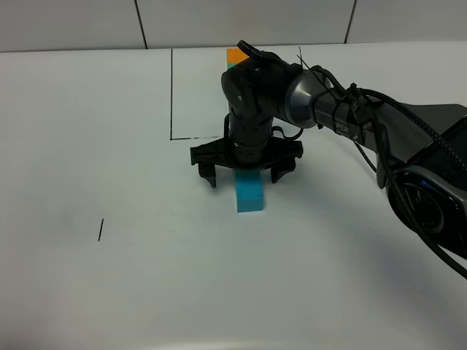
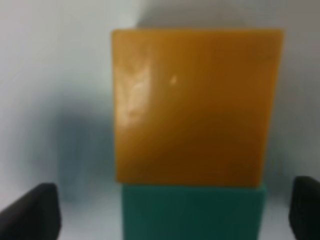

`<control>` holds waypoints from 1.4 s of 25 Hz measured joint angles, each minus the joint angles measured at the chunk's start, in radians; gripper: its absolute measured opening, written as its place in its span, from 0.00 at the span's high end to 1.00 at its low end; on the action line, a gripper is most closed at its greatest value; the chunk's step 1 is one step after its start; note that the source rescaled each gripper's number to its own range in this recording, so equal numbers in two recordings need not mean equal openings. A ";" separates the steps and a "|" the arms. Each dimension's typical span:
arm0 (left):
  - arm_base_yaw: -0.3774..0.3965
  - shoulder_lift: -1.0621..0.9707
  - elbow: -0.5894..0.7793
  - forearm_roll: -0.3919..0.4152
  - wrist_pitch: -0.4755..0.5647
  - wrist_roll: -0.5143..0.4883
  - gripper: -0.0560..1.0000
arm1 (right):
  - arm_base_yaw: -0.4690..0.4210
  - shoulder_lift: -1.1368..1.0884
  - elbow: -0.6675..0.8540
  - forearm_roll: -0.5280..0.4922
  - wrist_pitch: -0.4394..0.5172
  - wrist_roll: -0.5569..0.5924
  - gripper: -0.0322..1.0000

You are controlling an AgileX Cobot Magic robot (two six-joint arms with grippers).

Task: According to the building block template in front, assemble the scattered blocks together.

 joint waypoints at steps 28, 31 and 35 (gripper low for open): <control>0.000 0.000 0.000 0.000 0.000 0.000 0.21 | -0.424 -0.566 0.279 0.082 -0.087 -0.309 0.00; 0.000 0.000 0.000 0.000 0.000 0.000 0.21 | -0.519 -0.696 0.446 0.065 -0.143 -0.335 0.00; 0.000 0.000 0.000 0.000 0.000 0.000 0.21 | -0.600 -0.896 0.605 0.016 -0.200 -0.382 0.00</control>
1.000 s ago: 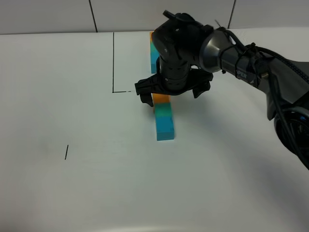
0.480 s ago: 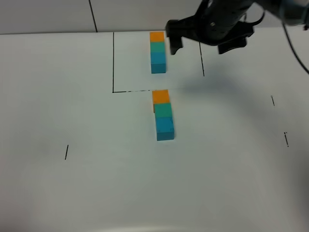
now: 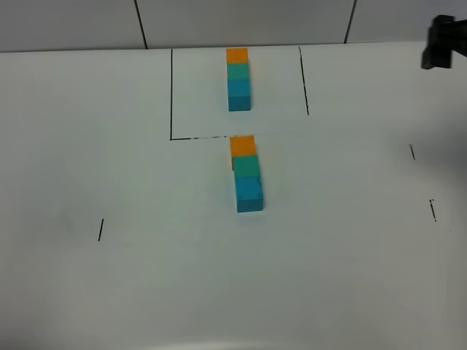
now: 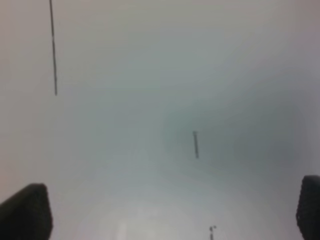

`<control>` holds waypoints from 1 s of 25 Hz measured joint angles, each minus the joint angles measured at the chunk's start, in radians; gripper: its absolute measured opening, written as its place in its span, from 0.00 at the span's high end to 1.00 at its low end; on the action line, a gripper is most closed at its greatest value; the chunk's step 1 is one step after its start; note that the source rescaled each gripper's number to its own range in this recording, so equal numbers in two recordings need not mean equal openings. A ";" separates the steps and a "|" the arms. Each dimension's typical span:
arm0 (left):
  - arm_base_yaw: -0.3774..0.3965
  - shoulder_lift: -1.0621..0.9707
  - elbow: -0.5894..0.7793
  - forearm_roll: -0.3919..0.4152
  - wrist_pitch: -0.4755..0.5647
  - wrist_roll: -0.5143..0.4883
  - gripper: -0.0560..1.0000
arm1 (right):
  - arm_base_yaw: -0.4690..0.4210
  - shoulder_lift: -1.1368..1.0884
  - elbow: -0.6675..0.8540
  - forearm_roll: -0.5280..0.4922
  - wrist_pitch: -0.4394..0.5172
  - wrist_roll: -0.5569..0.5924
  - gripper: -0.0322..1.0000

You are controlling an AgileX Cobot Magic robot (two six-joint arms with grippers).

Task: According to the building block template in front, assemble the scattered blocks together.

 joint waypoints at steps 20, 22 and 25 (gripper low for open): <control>0.000 0.000 0.000 0.000 0.000 0.000 0.21 | -0.056 -0.897 0.452 -0.040 0.051 -0.035 0.00; 0.000 0.000 0.000 0.000 0.000 0.000 0.21 | -0.056 -0.972 0.488 -0.040 0.080 -0.016 0.00; 0.000 0.000 0.000 0.000 0.000 0.000 0.21 | -0.058 -1.077 0.535 -0.040 0.133 0.003 0.00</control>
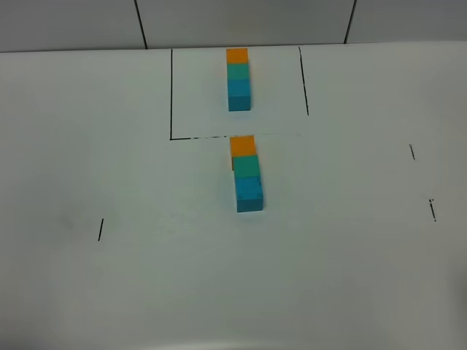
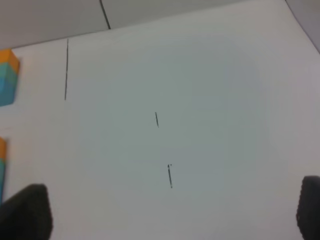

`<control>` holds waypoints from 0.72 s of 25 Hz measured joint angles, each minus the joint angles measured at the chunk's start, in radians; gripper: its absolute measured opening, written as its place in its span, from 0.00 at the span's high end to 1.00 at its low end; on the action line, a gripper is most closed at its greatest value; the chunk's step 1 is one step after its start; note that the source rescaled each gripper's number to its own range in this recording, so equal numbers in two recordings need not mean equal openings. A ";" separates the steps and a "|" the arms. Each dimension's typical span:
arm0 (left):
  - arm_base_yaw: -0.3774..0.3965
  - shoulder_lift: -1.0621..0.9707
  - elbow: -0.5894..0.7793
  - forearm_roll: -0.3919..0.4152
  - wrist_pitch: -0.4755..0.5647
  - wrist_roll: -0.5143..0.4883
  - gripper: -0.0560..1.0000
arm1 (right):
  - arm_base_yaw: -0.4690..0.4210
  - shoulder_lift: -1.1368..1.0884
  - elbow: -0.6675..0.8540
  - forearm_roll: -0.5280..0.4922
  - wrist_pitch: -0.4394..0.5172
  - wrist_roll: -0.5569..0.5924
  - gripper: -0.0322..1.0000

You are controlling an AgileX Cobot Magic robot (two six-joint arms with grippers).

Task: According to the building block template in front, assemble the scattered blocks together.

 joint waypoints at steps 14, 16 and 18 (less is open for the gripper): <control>0.000 0.000 0.000 0.000 0.000 0.000 0.21 | -0.007 -0.322 0.223 -0.011 0.129 0.003 0.00; 0.000 0.000 0.000 0.000 0.000 0.000 0.21 | -0.007 -0.360 0.228 -0.009 0.130 0.003 0.00; 0.000 0.000 0.000 0.000 0.000 0.000 0.21 | -0.007 -0.397 0.230 -0.004 0.127 0.003 0.00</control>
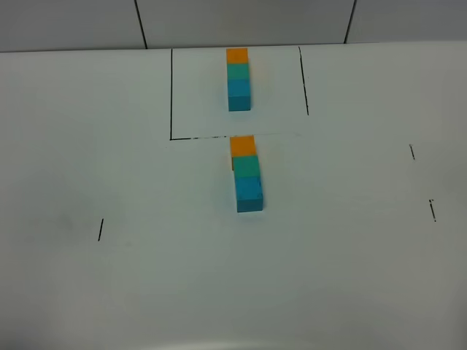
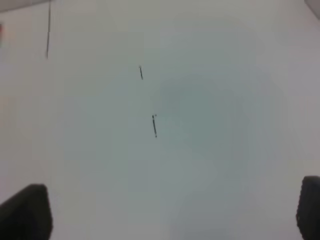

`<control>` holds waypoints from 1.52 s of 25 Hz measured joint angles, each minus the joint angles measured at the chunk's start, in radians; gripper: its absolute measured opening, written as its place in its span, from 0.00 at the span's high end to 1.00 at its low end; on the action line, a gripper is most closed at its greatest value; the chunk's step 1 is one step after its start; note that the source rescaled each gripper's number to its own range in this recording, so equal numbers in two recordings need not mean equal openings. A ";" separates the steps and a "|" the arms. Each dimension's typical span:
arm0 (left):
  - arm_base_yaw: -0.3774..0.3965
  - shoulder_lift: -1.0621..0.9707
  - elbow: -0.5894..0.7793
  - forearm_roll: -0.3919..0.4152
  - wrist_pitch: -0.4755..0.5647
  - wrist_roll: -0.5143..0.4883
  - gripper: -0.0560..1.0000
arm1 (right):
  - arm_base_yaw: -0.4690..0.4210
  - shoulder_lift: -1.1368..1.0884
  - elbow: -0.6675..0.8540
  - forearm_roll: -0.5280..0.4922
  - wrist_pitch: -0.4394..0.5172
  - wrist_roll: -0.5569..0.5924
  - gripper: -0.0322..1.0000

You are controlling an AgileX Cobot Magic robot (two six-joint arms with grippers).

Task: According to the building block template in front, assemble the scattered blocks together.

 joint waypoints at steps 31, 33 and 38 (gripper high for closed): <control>0.000 0.000 0.000 0.000 0.000 0.000 0.21 | 0.000 -0.009 0.020 0.062 0.002 -0.107 0.19; 0.000 0.000 0.000 0.000 0.000 0.000 0.21 | 0.000 -0.009 0.023 0.062 0.002 -0.107 0.20; 0.000 0.000 0.000 0.000 0.000 0.000 0.21 | 0.000 -0.009 0.024 0.061 0.002 -0.107 0.21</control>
